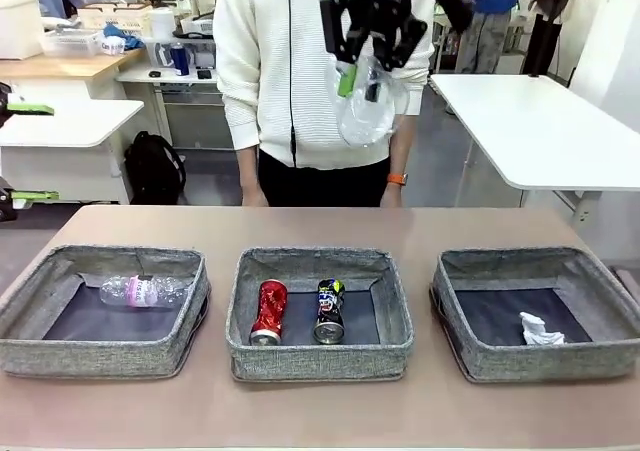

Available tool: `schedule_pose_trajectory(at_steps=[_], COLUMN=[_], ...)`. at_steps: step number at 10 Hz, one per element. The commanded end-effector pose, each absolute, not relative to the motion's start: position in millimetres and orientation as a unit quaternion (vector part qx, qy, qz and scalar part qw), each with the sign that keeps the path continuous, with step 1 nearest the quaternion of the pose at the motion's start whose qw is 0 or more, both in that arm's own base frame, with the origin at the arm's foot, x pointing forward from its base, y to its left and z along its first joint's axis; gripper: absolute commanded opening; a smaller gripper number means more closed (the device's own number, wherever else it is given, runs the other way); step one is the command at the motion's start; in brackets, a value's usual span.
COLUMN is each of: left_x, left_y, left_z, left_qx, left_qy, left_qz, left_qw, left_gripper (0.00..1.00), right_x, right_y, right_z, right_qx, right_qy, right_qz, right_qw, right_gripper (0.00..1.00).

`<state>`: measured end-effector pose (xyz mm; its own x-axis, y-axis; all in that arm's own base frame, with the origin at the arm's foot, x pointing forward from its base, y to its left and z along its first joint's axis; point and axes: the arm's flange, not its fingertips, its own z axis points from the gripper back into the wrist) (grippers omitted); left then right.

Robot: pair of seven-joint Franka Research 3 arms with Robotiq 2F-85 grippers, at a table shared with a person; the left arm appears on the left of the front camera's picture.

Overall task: Sort the waste into the appropriate baskets.
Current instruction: Pick up the waste item pointed out by the person.

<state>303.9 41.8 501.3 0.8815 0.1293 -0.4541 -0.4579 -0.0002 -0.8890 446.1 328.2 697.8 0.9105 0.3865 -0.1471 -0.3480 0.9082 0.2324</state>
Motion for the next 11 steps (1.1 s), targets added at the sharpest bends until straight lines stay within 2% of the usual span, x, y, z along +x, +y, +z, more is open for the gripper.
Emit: schedule_pose_trajectory(at_steps=[1,4,5,11], left_x=[302.4,302.4,302.4,302.4], left_y=[41.3,41.3,41.3,41.3], left_z=[502.6,502.6,502.6,502.6], left_qx=[-0.683,-0.683,-0.683,-0.683], left_qy=[0.118,0.118,0.118,0.118], left_qz=[0.202,0.202,0.202,0.202], left_qw=[0.692,0.692,0.692,0.692], left_gripper=[1.0,1.0,1.0,1.0], right_x=[457.1,452.7,438.1,438.1], right_y=[352.4,348.5,341.0,341.0], right_z=[742.8,779.9,746.0,746.0], right_qx=[0.075,0.082,0.095,0.095], right_qy=[0.074,0.034,0.05,0.05], right_qz=[0.191,0.166,0.2,0.2], right_qw=[0.976,0.982,0.974,0.974], right_gripper=[0.37,0.37,0.37,0.37])
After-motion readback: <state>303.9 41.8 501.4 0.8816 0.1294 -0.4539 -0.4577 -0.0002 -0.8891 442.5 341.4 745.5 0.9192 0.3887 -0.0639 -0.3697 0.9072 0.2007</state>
